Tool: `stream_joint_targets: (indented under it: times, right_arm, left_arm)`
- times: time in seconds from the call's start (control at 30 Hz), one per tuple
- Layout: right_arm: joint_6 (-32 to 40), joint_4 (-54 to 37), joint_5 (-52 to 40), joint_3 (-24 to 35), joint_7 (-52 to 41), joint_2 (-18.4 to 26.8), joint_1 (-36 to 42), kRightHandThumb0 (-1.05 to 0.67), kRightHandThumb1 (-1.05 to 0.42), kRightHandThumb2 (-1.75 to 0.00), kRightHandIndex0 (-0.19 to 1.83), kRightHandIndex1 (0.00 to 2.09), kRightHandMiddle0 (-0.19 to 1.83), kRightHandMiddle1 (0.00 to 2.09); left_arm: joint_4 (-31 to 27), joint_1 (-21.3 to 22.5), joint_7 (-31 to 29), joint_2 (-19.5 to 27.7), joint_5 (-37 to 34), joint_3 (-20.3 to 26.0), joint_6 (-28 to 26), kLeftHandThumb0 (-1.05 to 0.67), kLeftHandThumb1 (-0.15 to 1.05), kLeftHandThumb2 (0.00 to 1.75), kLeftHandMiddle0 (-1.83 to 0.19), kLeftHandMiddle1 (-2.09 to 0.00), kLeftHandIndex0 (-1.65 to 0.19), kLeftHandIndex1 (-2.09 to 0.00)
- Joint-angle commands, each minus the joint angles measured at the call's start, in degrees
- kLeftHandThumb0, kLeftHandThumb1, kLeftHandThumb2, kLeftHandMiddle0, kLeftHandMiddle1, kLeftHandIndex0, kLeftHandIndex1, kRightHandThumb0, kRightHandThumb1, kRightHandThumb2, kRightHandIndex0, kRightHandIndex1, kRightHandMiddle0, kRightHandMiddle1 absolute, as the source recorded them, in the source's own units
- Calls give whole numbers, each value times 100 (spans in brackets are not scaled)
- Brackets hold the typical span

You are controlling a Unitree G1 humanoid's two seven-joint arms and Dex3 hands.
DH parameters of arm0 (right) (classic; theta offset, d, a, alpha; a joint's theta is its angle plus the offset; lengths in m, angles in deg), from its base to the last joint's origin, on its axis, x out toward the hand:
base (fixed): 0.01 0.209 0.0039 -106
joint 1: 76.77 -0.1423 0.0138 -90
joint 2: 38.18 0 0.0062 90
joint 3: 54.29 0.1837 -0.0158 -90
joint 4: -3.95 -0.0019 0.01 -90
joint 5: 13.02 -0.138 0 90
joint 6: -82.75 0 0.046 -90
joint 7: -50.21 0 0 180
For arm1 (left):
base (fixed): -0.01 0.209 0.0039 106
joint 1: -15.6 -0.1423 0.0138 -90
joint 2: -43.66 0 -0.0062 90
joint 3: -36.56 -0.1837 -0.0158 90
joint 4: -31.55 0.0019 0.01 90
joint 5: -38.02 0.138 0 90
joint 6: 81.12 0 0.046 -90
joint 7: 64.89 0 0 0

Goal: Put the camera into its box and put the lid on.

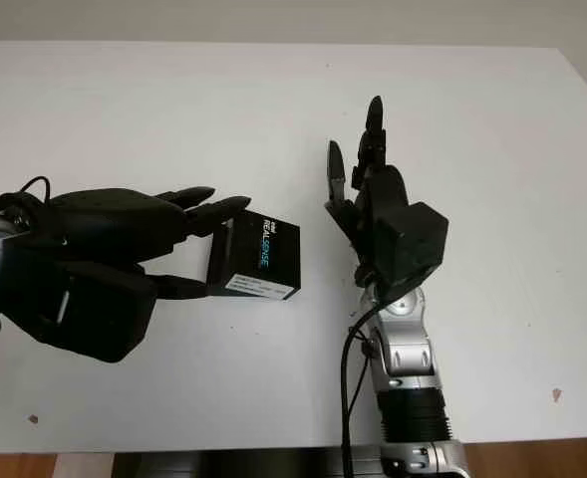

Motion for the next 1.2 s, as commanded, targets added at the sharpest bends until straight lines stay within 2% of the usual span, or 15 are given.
stream_joint_targets:
  times: [0.0,0.07,0.1,0.13,0.17,0.23,0.27,0.3,0.33,0.4,0.47,0.5,0.73,0.93,1.17]
  right_arm:
    - [-86,28,24,14,-16,77,46,-68,-105,-58,-19,0,-19,0]
    - [-70,34,8,24,-48,93,41,-69,-105,-58,-19,0,-19,0]
    - [-68,42,-4,30,-65,101,37,-69,-105,-58,-19,0,-19,0]
    - [-70,50,-11,36,-76,107,35,-68,-105,-58,-19,0,-19,0]
    - [-57,56,-26,46,-88,108,30,-68,-105,-58,-19,0,-19,0]
    - [-59,82,-39,60,-103,115,21,-68,-105,-57,-19,0,-19,0]
    - [-98,117,-29,63,-102,123,16,-68,-105,-57,-19,0,-19,1]
    - [-129,146,-13,63,-96,133,13,-68,-105,-57,-19,0,-18,1]
    - [-128,155,0,61,-88,141,12,-69,-105,-57,-19,0,-18,2]
    - [-121,157,9,65,-85,158,18,-69,-105,-56,-19,1,-18,2]
    - [-108,152,-11,83,-93,165,28,-69,-105,-55,-19,1,-18,3]
    - [-92,143,-27,92,-101,168,34,-69,-105,-55,-19,1,-18,3]
    - [-20,76,-104,114,-162,175,67,-68,-105,-55,-19,0,-19,2]
    - [-22,68,-71,101,-178,206,65,-69,-105,-55,-19,0,-19,1]
    - [-59,77,6,74,-136,211,73,-69,-105,-56,-19,0,-19,3]
  left_arm:
    - [44,-132,273,-283,-69,388,-63,-69,105,52,19,0,19,0]
    - [119,-289,724,-624,-184,767,-25,-65,105,45,14,-4,16,-2]
    - [220,-417,1271,-908,-148,1000,151,-64,105,43,13,-5,15,-2]
    - [298,-510,1665,-1100,-114,1150,302,-63,105,29,-17,-28,1,-8]
    - [442,-563,2067,-1289,-134,1329,535,-63,105,25,-23,-42,-4,-8]
    - [710,-596,2470,-1512,-322,1605,924,-62,105,16,-32,-45,-16,-10]
    - [870,-578,2520,-1552,-468,1728,1095,-64,104,10,-9,-71,-19,-10]
    - [1019,-536,2422,-1543,-659,1820,1188,-67,104,8,5,-86,-19,-8]
    - [1158,-479,2234,-1480,-854,1886,1220,-72,104,7,12,-83,-15,-6]
    - [1361,-346,1714,-1312,-1268,1984,1056,-83,105,7,10,-39,2,-4]
    - [1539,-240,1328,-1142,-1484,2013,934,-94,104,6,16,-11,15,-1]
    - [1605,-222,1191,-1066,-1548,2015,921,-98,104,6,18,-6,17,-1]
    - [1921,-196,370,-663,-1809,1872,929,-105,100,4,19,0,19,0]
    - [1853,-542,627,-738,-1391,1716,1309,-103,97,4,19,0,19,0]
    - [1851,-900,918,-983,-1276,1634,1637,-98,95,5,19,0,19,0]
